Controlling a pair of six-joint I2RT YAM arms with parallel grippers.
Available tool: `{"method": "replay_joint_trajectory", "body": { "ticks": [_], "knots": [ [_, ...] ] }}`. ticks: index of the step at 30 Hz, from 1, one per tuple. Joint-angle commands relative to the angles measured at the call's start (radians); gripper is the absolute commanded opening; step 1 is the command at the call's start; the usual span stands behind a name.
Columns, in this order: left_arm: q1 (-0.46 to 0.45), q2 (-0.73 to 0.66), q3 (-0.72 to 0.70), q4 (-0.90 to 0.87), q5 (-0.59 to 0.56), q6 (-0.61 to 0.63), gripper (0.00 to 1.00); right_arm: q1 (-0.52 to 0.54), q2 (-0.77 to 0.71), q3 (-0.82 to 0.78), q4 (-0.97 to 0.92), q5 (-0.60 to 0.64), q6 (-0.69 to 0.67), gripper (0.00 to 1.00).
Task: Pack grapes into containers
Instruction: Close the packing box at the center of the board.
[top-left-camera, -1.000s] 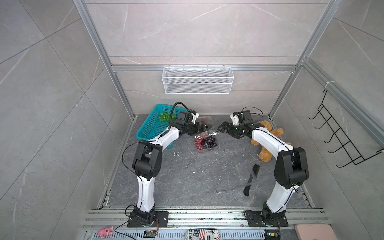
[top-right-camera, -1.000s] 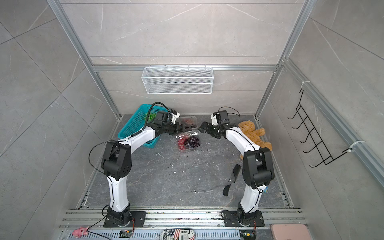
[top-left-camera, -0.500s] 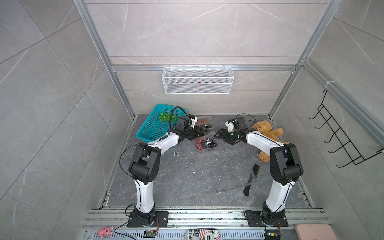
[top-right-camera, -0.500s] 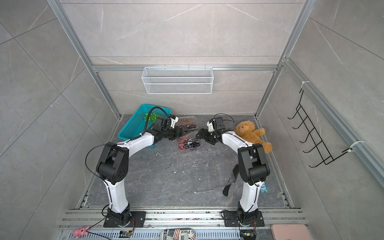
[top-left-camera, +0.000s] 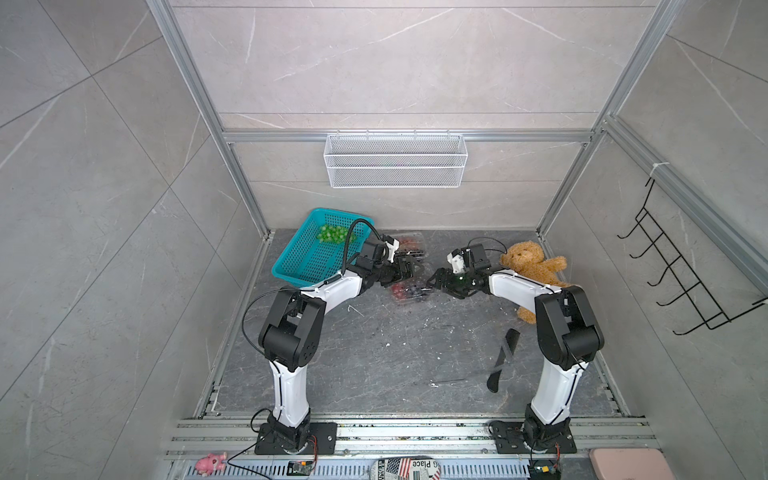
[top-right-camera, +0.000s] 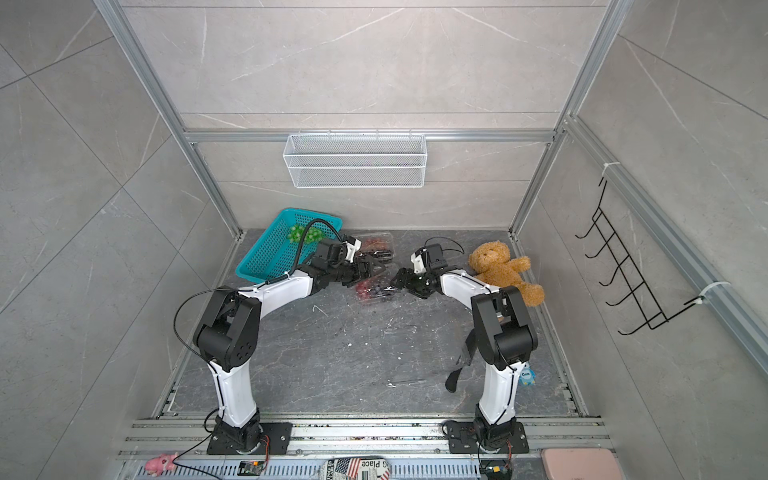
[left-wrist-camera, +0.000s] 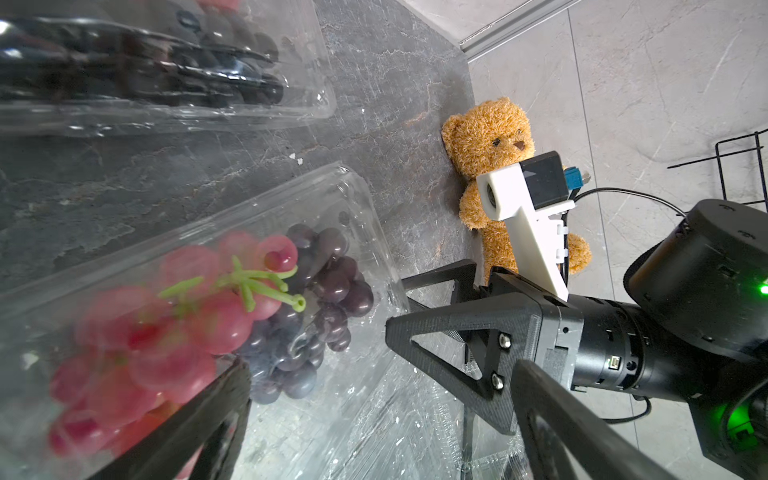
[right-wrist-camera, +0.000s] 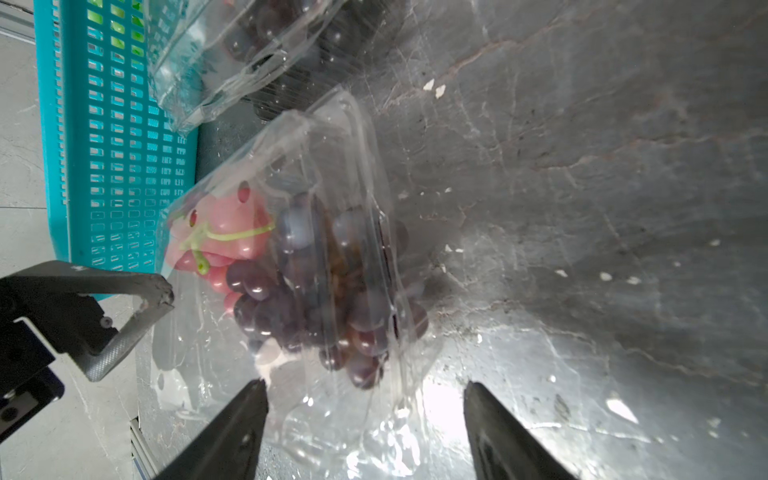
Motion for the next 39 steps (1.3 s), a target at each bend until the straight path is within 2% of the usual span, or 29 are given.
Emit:
{"method": "replay_joint_trajectory", "body": {
  "ticks": [1,9,23,35,39],
  "knots": [
    [-0.01,-0.042,-0.01,0.046,-0.008,-0.02,0.99,-0.001,-0.018,-0.027,0.007,-0.013,-0.027,0.76],
    [-0.023,-0.047,-0.034,0.053,-0.02,-0.023,0.99,-0.06,-0.08,-0.138,0.153,-0.121,0.04,0.76],
    [-0.043,-0.032,-0.04,0.047,-0.033,-0.02,0.99,-0.128,-0.193,-0.288,0.288,-0.194,0.098,0.75],
    [-0.05,-0.055,-0.037,0.023,-0.054,-0.008,0.99,-0.114,-0.081,-0.272,0.298,-0.197,0.104,0.58],
    [-0.049,-0.068,-0.019,-0.011,-0.066,0.005,0.99,-0.102,-0.05,-0.241,0.29,-0.19,0.1,0.56]
  ]
}}
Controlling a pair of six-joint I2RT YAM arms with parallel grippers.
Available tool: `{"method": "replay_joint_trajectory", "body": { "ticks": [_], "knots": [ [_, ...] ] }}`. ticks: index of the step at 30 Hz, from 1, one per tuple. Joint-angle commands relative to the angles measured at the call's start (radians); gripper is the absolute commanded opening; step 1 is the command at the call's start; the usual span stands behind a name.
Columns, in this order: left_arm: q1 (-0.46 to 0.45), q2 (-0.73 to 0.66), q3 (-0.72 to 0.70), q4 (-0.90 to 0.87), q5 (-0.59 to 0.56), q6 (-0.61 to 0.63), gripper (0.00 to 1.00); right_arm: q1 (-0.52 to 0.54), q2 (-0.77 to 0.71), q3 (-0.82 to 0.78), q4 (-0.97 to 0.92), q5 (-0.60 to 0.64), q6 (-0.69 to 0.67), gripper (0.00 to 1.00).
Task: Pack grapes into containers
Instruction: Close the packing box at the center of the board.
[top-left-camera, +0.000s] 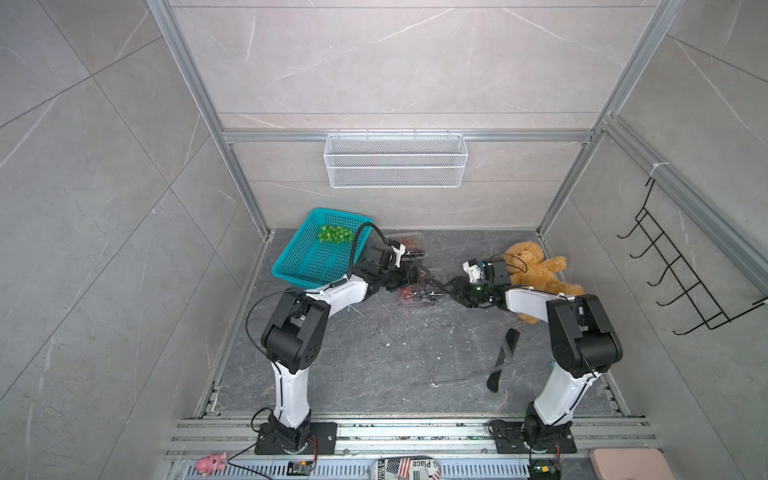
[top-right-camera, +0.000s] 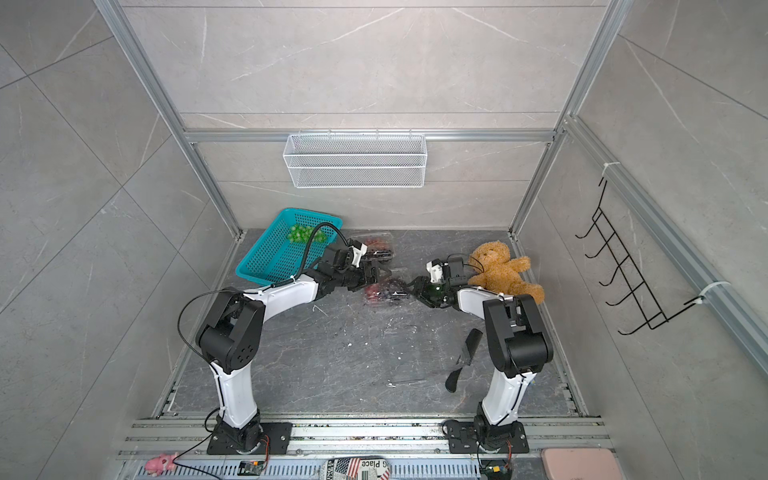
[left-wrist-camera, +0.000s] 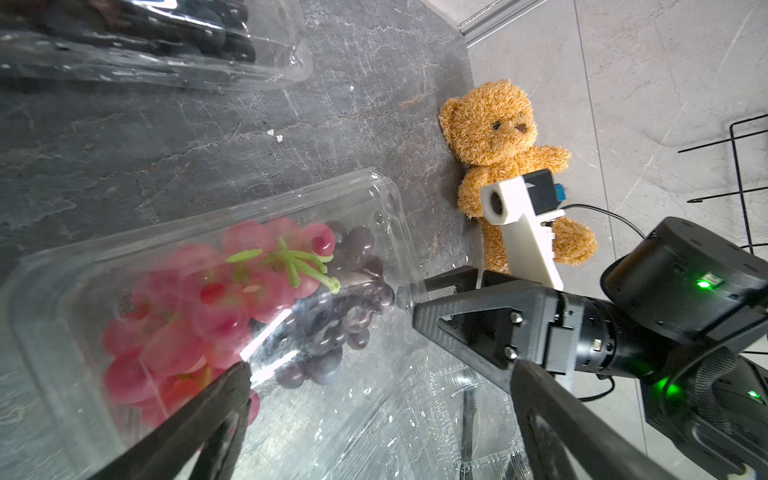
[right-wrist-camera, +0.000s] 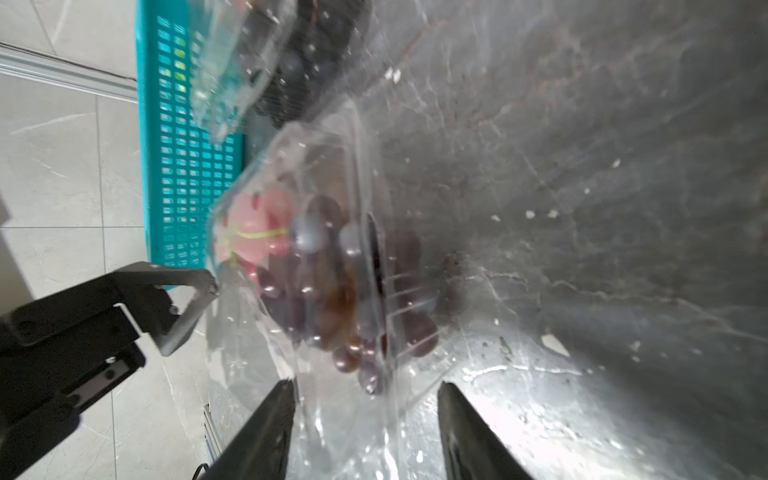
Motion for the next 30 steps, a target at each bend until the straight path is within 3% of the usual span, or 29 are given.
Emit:
{"method": "replay_joint_trajectory", "body": {
  "ticks": [1,11,16,23,30],
  "knots": [
    [-0.004,-0.063,0.017,-0.037,-0.026,0.021,1.0,0.02,0.036,0.043,-0.005,0.007,-0.009,0.55],
    [-0.003,-0.048,0.038,-0.043,-0.037,0.021,0.99,0.071,0.123,0.194,-0.049,0.017,-0.006,0.53],
    [-0.004,-0.028,0.028,-0.018,-0.027,0.0,0.99,0.071,0.118,0.245,-0.092,0.023,-0.021,0.57],
    [-0.004,-0.018,0.01,-0.005,-0.031,-0.005,0.99,0.058,0.042,0.222,-0.125,0.029,-0.053,0.63],
    [-0.004,-0.017,0.0,0.005,-0.032,-0.01,0.99,0.013,-0.03,0.125,-0.097,0.019,-0.048,0.62]
  ]
}}
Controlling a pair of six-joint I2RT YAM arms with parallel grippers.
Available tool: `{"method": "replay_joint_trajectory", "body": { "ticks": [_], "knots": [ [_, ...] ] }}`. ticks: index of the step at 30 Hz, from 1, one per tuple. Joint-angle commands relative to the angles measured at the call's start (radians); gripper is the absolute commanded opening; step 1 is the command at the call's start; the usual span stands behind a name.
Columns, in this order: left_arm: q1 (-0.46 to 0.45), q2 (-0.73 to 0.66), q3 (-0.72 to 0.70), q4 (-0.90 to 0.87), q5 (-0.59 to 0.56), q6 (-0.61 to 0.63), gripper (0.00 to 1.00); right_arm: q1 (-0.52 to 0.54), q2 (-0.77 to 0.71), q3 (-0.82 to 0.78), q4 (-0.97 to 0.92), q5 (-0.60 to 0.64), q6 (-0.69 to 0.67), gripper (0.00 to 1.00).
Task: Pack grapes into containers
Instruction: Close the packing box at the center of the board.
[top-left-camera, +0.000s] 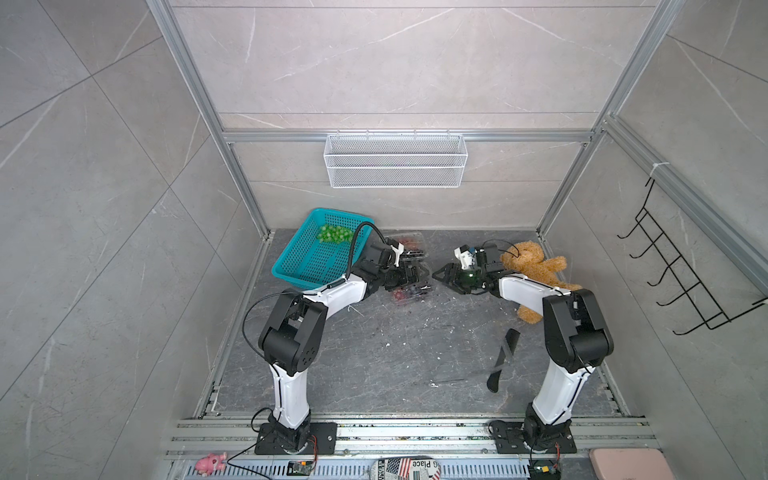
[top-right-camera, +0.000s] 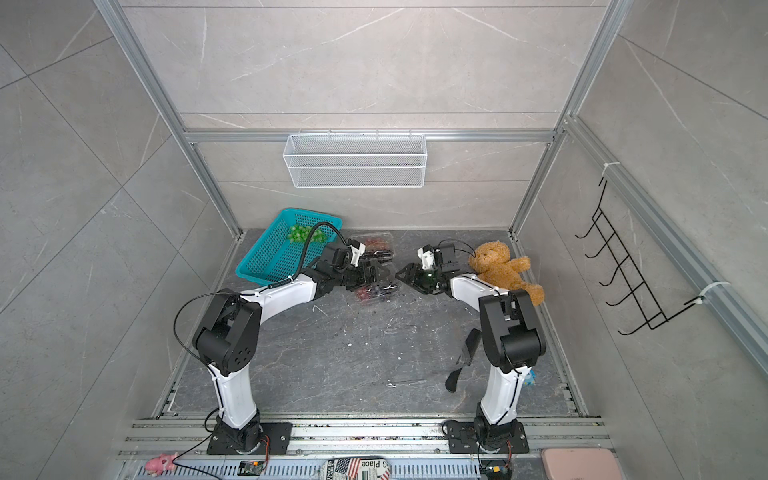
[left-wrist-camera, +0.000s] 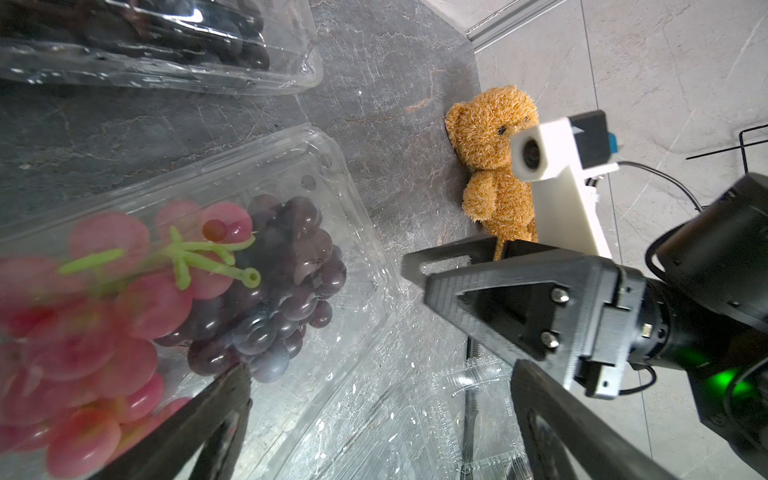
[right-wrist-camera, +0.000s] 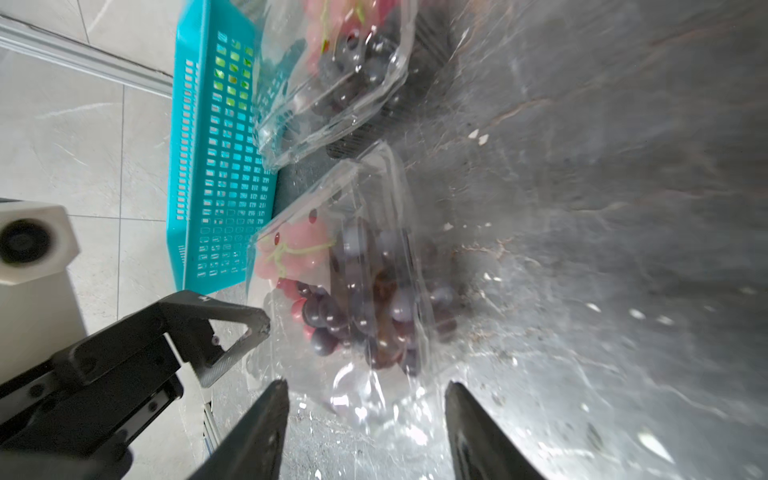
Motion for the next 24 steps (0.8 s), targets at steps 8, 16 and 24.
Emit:
{"method": "replay_joint_trajectory", "body": {
  "ticks": [8,16,24],
  "knots": [
    [-0.005,-0.006,-0.025,0.044,-0.018,-0.015,0.99,-0.018,-0.026,-0.137,0.102,-0.041,0.019,0.54],
    [-0.004,-0.011,-0.035,0.049,-0.023,-0.016,0.99,-0.017,-0.005,-0.164,0.15,-0.06,0.036,0.46],
    [-0.005,-0.009,-0.036,0.049,-0.023,-0.02,0.99,-0.017,0.024,-0.151,0.184,-0.077,0.062,0.41]
  ]
}}
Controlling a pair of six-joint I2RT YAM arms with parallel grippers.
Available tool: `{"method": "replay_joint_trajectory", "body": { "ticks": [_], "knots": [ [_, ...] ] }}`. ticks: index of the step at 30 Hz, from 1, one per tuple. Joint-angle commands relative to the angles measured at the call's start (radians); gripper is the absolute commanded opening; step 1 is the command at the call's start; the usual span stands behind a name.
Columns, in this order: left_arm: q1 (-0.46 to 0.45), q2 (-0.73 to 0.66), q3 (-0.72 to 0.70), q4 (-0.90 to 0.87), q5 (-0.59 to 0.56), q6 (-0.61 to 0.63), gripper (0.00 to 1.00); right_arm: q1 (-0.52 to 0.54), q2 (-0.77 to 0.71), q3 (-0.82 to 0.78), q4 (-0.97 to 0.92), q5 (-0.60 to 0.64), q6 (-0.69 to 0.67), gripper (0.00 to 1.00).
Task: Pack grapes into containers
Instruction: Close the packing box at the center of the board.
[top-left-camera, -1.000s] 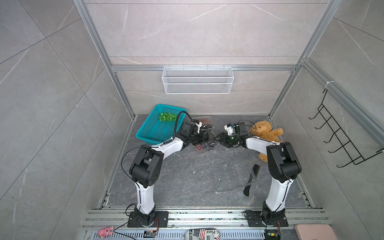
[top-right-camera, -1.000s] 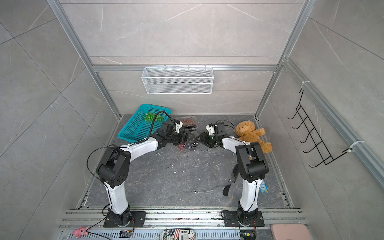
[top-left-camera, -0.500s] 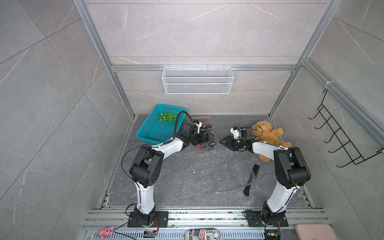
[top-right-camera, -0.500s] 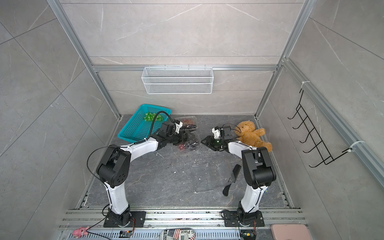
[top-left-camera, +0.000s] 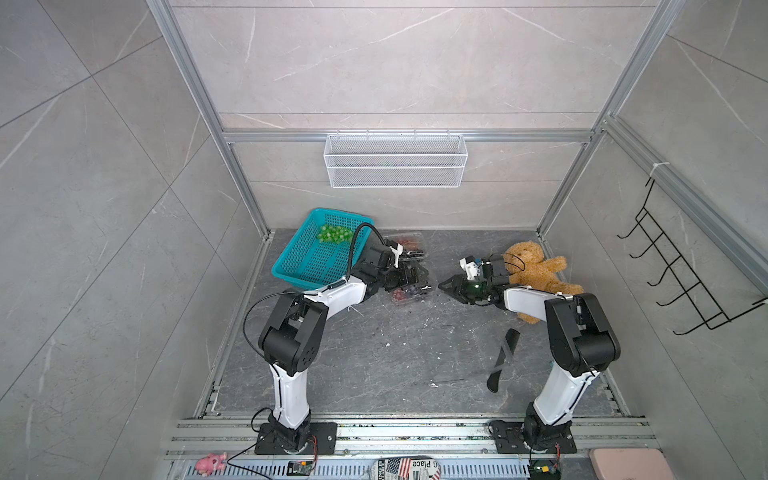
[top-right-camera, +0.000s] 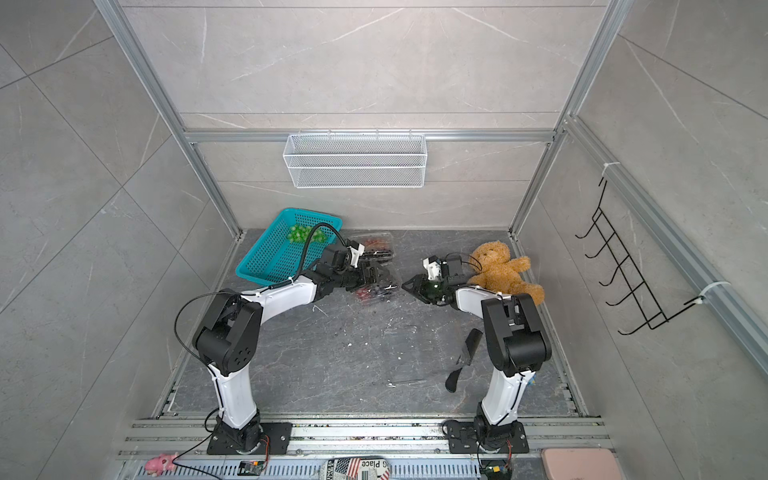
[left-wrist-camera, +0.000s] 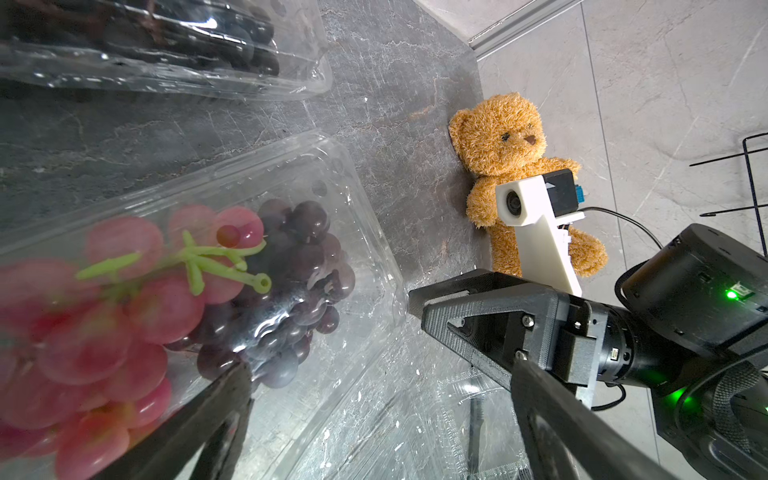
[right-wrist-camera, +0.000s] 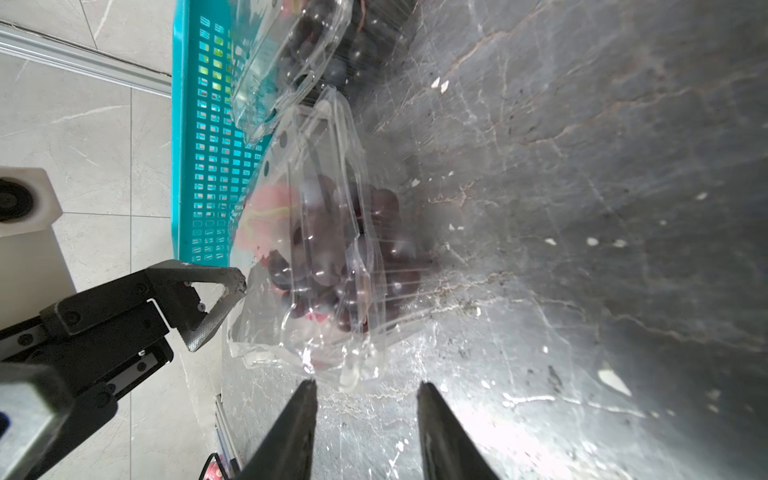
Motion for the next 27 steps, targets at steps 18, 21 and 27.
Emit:
{"method": "replay_joint_trajectory", "body": {
  "ticks": [18,21,27],
  "knots": [
    [-0.004,-0.002,-0.008,0.008,-0.005,-0.011,0.99,0.006,0.07,0.019,0.076,-0.052,0.063,0.34],
    [-0.005,0.003,-0.006,0.009,-0.003,-0.014,0.99,0.006,0.072,0.018,0.089,-0.058,0.077,0.34],
    [-0.005,0.007,-0.004,0.009,-0.001,-0.013,0.99,0.006,0.084,0.025,0.098,-0.061,0.087,0.33]
  ]
}}
